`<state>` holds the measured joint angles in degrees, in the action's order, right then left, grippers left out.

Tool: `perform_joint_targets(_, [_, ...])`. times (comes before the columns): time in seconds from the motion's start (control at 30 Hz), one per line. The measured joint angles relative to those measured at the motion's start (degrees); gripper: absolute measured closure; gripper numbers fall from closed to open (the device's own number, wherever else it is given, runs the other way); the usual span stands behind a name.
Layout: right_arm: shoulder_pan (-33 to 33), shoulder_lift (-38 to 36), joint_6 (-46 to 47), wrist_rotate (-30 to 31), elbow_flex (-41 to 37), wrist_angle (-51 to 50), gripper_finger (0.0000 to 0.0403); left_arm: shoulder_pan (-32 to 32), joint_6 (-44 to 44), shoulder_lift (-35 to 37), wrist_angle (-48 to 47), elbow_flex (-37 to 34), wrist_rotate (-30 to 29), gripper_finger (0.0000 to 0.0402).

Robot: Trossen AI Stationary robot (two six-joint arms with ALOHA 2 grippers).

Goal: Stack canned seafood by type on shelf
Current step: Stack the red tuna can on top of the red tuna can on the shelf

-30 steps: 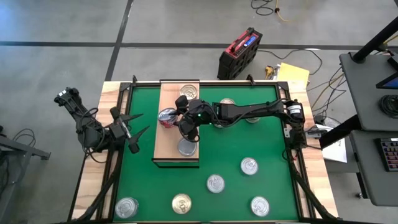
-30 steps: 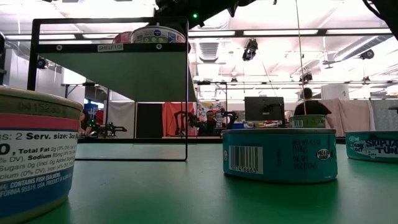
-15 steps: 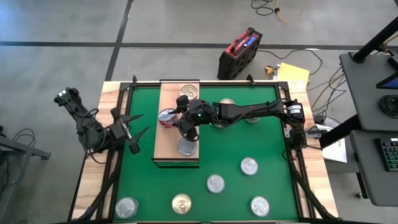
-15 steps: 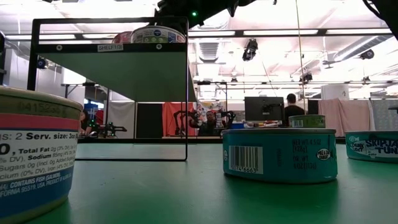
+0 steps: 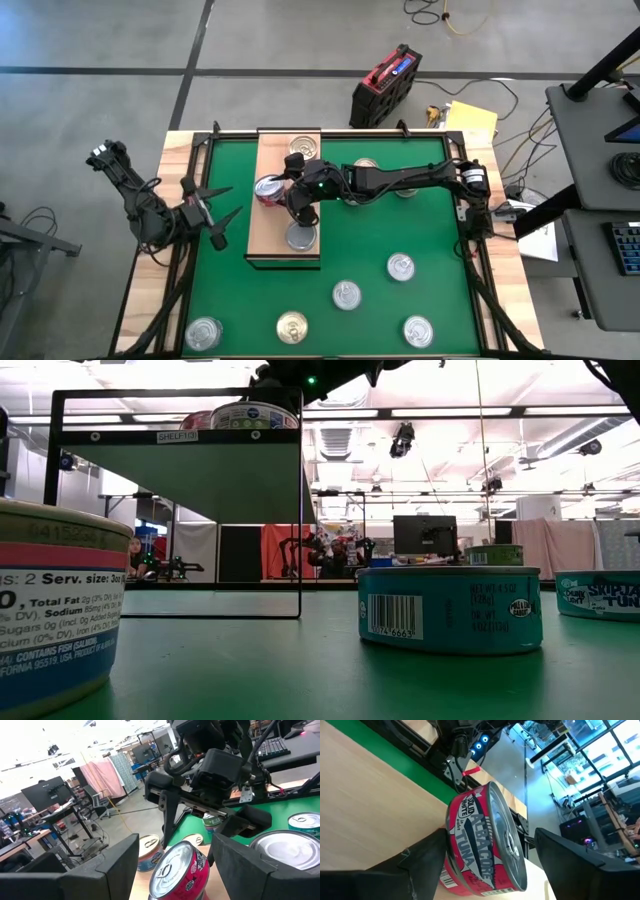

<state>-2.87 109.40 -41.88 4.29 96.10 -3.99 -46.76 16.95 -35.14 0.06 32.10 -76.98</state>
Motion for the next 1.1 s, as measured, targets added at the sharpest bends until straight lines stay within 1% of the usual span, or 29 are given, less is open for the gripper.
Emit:
perform_joint_targets(0.27, [0.02,0.00,1.58,-0.09,0.01,0.02,0.0087,-0.02,-1.03,-0.65,0.10,0.00,-0.01,0.0169])
perform_joint_targets(0.53, [0.00,0.00,2.27,-0.28,1.06,-0.15,0.0076,0.00,-1.24,-1.75,0.10,0.02,0.01,0.0169])
perform_joint_targets(0.97, [-0.13,0.00,0.76,-0.26,1.13,-0.25,0.0096,-0.02,-1.22,-2.07,0.10,0.00,0.01,0.0169])
perform_joint_targets(1.1, [-0.15,0.00,0.34,-0.26,1.15,-0.02,0.0095,-0.01,-1.22,-2.03,0.08,0.01,0.01,0.0169])
